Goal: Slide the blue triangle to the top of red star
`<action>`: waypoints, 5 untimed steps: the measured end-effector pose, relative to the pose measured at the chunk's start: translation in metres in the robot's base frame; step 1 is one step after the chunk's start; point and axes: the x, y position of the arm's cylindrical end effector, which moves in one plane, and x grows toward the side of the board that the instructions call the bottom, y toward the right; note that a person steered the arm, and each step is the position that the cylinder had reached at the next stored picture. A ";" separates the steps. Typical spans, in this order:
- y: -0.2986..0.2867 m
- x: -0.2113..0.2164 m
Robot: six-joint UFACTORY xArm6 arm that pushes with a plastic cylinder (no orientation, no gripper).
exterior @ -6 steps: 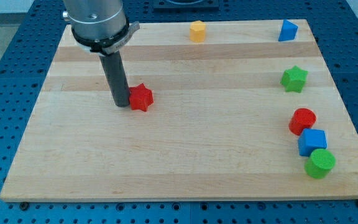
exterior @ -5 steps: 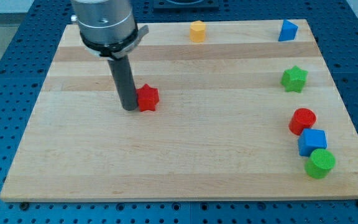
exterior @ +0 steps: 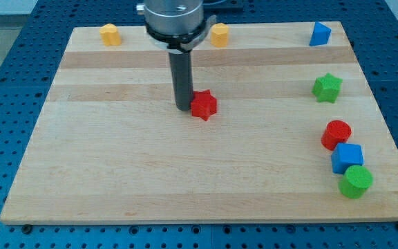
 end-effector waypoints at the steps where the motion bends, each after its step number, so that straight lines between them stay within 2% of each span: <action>1: 0.020 0.001; 3: 0.053 0.024; 5: 0.067 0.029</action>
